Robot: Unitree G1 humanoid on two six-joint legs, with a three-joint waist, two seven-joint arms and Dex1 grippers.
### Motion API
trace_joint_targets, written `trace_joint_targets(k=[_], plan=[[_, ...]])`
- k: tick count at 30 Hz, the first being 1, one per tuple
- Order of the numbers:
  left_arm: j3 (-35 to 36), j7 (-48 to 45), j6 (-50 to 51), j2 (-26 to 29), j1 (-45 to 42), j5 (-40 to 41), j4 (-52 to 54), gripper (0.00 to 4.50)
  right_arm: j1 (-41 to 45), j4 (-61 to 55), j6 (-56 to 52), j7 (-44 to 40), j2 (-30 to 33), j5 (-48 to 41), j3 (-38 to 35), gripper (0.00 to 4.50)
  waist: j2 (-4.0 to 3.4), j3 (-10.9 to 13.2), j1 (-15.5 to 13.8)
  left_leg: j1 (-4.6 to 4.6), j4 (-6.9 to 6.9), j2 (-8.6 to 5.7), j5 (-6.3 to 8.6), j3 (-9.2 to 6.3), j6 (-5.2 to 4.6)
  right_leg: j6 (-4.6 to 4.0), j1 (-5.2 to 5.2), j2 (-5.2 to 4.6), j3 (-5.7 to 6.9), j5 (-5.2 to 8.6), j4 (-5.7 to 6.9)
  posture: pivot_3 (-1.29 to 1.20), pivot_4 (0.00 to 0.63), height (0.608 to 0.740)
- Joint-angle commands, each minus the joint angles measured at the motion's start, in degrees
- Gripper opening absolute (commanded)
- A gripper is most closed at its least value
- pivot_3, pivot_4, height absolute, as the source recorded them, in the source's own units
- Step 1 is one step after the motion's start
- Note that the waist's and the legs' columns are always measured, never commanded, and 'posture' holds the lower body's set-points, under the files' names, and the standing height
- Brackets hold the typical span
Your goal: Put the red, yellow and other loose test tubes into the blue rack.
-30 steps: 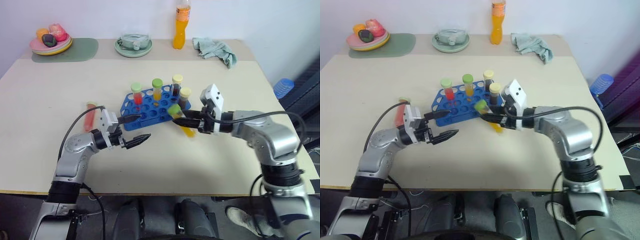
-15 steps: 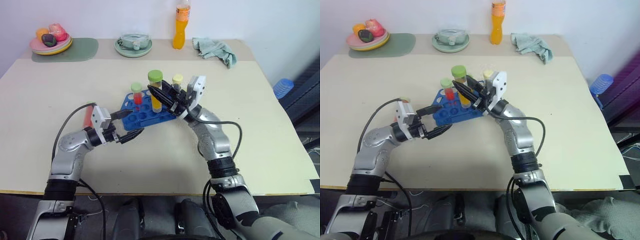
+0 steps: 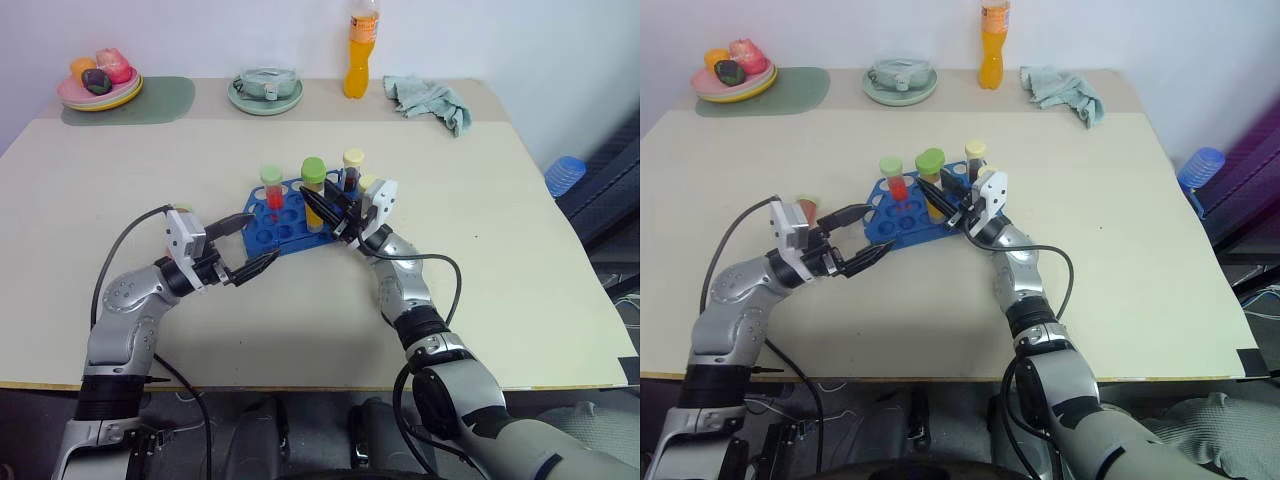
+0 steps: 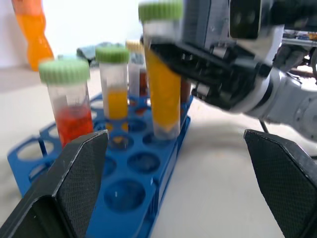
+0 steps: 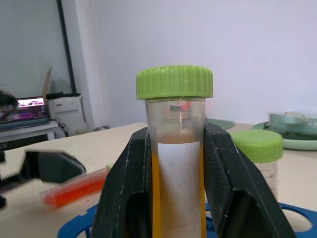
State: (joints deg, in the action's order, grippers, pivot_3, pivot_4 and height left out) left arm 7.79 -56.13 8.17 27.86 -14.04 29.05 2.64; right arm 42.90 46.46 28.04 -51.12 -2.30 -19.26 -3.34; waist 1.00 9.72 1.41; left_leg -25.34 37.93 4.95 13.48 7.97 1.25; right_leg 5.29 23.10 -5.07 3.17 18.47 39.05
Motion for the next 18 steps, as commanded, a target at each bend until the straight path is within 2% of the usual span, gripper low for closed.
trace_joint_targets(k=[1, 18], plan=[[0.98, 0.47, 0.79, 0.81, 0.13, 1.17, 2.34, 4.50, 1.54, 2.28, 2.13, 1.29, -0.04, 0.46, -1.30, 0.86, 0.00, 0.00, 0.10, 0.00, 0.00, 0.00, 0.00, 0.00, 0.01, 0.00, 0.00, 0.00, 0.00, 0.00, 0.01, 0.00, 0.150, 0.740], [0.20, 0.07, 3.01, 1.00, -1.66, 1.33, 2.64, 4.50, 0.70, 2.46, 2.48, -1.07, 1.30, -0.22, -2.35, 0.86, 0.00, 0.00, 1.05, 0.01, 0.00, 0.00, -0.03, -0.06, 0.06, 0.00, -0.02, 0.00, 0.01, 0.00, 0.04, 0.00, 0.150, 0.740]])
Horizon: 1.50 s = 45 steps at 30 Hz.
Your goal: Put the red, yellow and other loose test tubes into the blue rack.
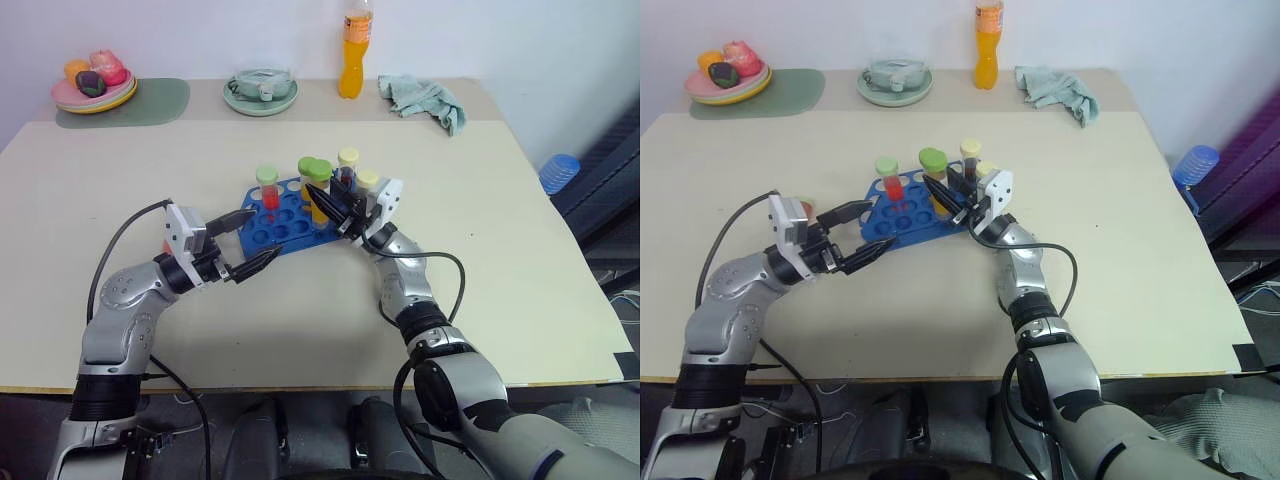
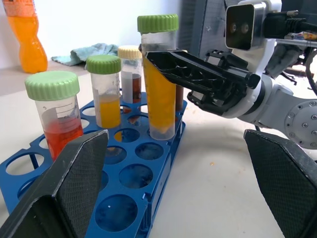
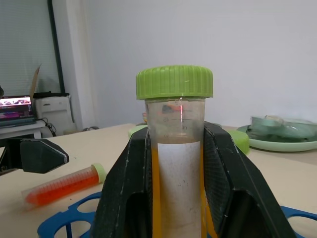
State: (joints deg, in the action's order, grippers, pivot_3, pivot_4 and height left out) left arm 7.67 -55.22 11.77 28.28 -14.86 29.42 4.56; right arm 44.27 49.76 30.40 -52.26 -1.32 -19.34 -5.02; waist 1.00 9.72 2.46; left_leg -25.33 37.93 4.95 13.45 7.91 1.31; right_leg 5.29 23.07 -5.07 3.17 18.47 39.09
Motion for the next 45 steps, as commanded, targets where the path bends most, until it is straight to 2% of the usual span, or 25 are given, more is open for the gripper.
trace_joint_targets(k=[1, 8, 27, 45], plan=[[0.37, -1.00, -0.64, 0.55, -0.75, 0.93, 0.67, 4.50, -0.75, -0.93, 0.12, 0.09, 0.30, -0.13, -0.64, 0.86, 0.00, 0.00, 0.00, 0.00, 0.00, 0.00, 0.00, 0.00, 0.00, 0.00, 0.00, 0.00, 0.00, 0.00, 0.00, 0.00, 0.150, 0.740], [0.59, -2.80, -2.08, 0.41, 0.11, 0.35, -1.00, 4.50, -0.33, 1.44, 1.70, 3.13, 0.45, 2.32, -0.12, 0.86, 0.00, 0.00, 0.01, 0.01, 0.00, 0.00, -0.01, 0.00, 0.01, 0.00, 0.00, 0.00, 0.00, 0.00, 0.01, 0.00, 0.150, 0.740], [0.75, -3.83, -5.54, 0.11, 2.83, 0.12, -2.70, 4.50, -1.04, 2.12, 1.96, 2.26, -1.76, 3.70, 1.70, 0.86, -0.02, -0.01, 0.11, 0.06, -0.01, 0.01, -0.01, -0.01, 0.02, 0.00, -0.04, 0.00, 0.00, 0.00, 0.02, 0.00, 0.150, 0.740], [0.73, -3.27, -5.72, 0.42, 3.35, 0.54, -1.59, 4.50, 0.84, 5.35, 3.48, 4.26, -0.55, 5.23, 0.43, 0.86, -0.03, -0.02, 0.11, 0.07, -0.01, 0.01, -0.01, -0.01, 0.02, 0.00, -0.06, 0.00, 0.00, 0.00, 0.01, 0.00, 0.150, 0.740]])
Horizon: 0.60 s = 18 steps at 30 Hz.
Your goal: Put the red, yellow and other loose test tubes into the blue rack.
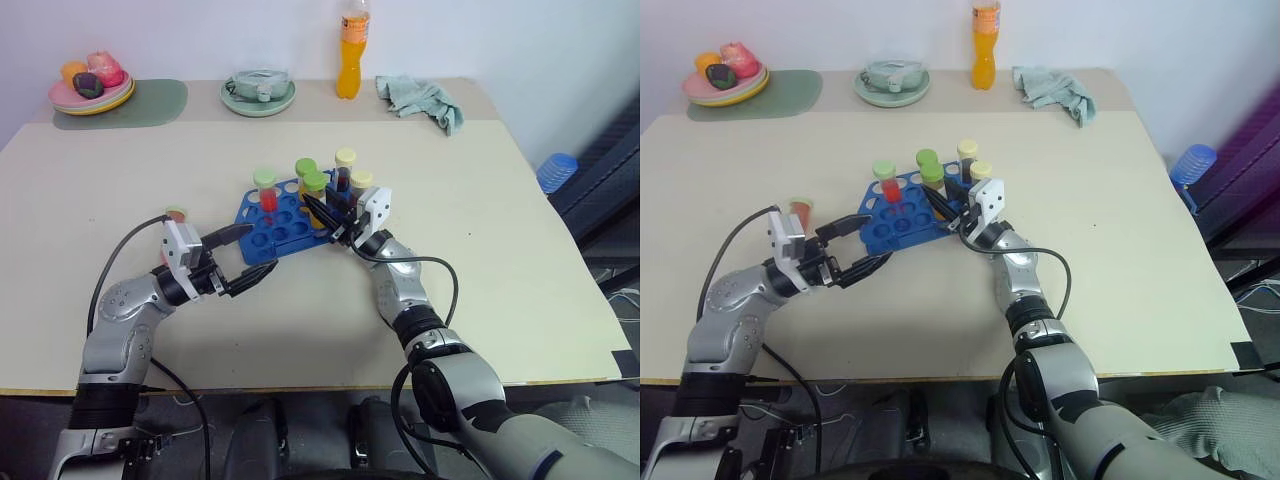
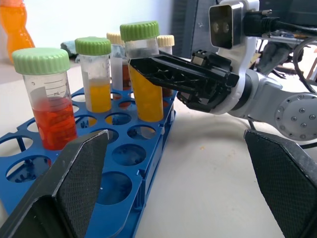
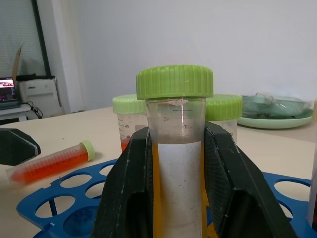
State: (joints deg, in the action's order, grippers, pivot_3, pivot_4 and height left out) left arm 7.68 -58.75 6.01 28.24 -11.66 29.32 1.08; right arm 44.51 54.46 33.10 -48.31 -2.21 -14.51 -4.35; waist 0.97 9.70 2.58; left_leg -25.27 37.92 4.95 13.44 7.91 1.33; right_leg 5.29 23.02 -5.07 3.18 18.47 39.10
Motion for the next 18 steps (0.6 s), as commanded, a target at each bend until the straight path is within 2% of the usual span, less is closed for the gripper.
trace_joint_targets(k=[1, 11, 15, 18], plan=[[0.73, 0.32, 0.04, 0.48, 0.14, 0.66, 1.86, 4.50, 0.62, 0.72, 0.84, 0.39, 0.38, 0.45, -0.28, 0.86, 0.00, 0.00, 0.00, 0.00, 0.00, 0.00, 0.00, 0.00, 0.00, 0.00, 0.00, 0.00, 0.00, 0.00, 0.00, 0.00, 0.150, 0.740], [0.76, 0.44, -0.01, 0.18, 0.00, 0.96, 1.46, 4.50, -0.06, -1.90, -1.95, -5.04, -0.69, -4.35, -2.30, 0.86, 0.00, 0.00, -0.01, 0.00, 0.00, 0.00, 0.00, 0.00, 0.00, 0.00, 0.00, 0.00, 0.00, 0.00, 0.00, 0.00, 0.150, 0.740], [0.91, 0.35, -0.26, 0.09, -0.01, 0.97, 0.97, 4.50, -0.09, -1.71, -0.65, -4.30, -0.31, -2.27, -1.25, 2.66, 0.00, 0.00, 0.01, 0.00, 0.00, 0.00, 0.00, 0.00, 0.00, 0.00, 0.00, 0.00, 0.00, 0.00, 0.00, 0.00, 0.150, 0.740], [0.91, 0.45, -0.70, -0.06, 0.15, 0.69, 0.73, 4.50, -0.13, -1.71, 0.19, -3.51, -0.31, -1.41, -0.92, 2.66, 0.00, 0.00, 0.00, 0.00, -0.01, 0.00, 0.00, 0.00, 0.00, 0.00, 0.00, 0.00, 0.00, 0.00, 0.00, 0.00, 0.150, 0.740]])
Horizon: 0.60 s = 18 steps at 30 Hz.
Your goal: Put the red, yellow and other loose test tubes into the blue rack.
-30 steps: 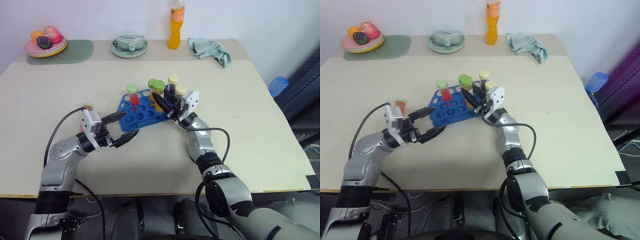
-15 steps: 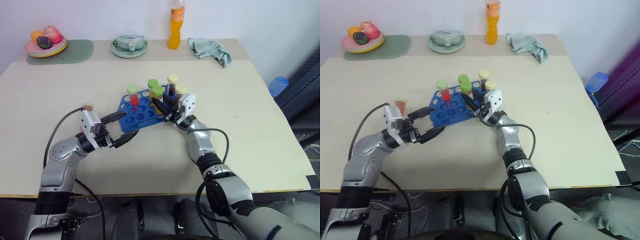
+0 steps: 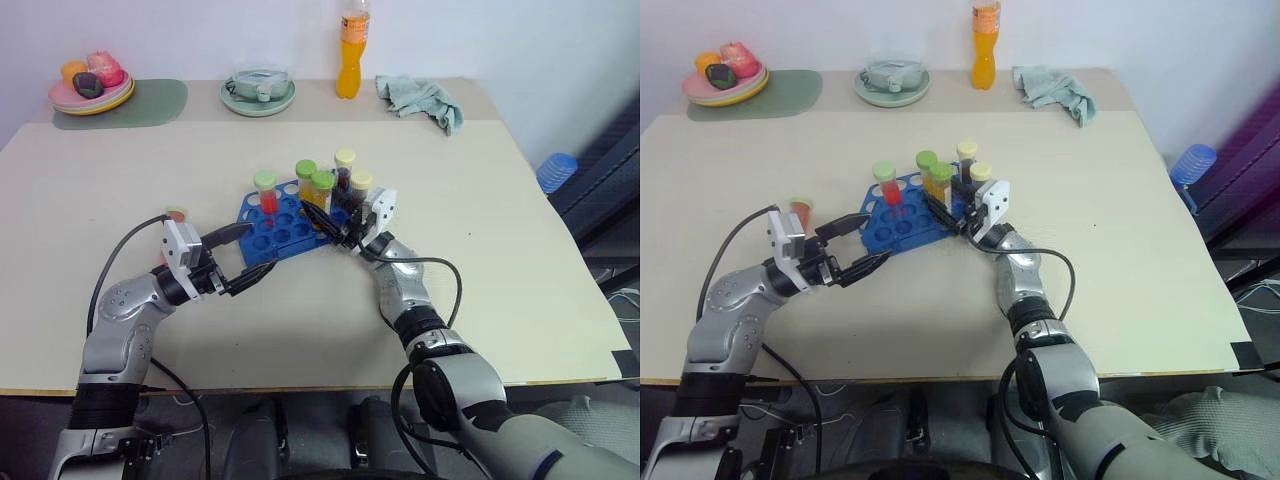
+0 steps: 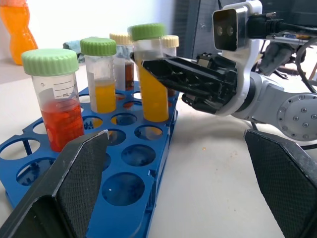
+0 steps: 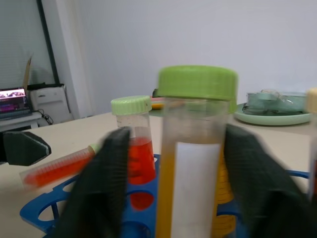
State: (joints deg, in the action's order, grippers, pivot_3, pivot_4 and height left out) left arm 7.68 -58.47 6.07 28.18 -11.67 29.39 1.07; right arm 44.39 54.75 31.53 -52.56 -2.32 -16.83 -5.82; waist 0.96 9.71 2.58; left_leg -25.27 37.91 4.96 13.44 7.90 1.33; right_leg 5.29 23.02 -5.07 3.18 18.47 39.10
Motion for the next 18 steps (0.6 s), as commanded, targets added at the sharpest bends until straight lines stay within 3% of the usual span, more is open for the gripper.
trace_joint_targets(k=[1, 10, 18], plan=[[0.94, 0.31, -0.95, -0.10, 0.20, 0.50, 0.69, 4.50, -0.05, -2.14, 2.18, 0.93, -0.22, 1.21, 0.69, 2.66, 0.00, 0.00, -0.01, 0.00, 0.00, 0.00, 0.00, 0.00, 0.00, 0.00, 0.00, 0.00, 0.00, 0.00, 0.00, 0.00, 0.150, 0.740], [1.52, 1.96, -0.97, -0.84, 0.16, 1.22, 1.13, 4.50, -1.62, -6.54, 4.28, 1.68, 0.54, 2.46, 1.99, 2.66, 0.00, 0.00, -0.03, 0.00, 0.00, 0.00, 0.00, -0.01, 0.00, 0.00, 0.00, 0.00, 0.00, 0.00, 0.00, 0.00, 0.150, 0.740], [1.69, 2.37, -0.14, -0.79, -0.22, 2.21, 1.61, 4.50, -8.51, -18.82, -0.53, 0.41, 5.36, 2.14, 4.20, 2.66, 0.00, 0.00, -0.10, -0.01, 0.00, 0.00, 0.00, -0.07, 0.00, 0.00, 0.00, -0.01, 0.00, 0.00, -0.01, 0.00, 0.150, 0.740]])
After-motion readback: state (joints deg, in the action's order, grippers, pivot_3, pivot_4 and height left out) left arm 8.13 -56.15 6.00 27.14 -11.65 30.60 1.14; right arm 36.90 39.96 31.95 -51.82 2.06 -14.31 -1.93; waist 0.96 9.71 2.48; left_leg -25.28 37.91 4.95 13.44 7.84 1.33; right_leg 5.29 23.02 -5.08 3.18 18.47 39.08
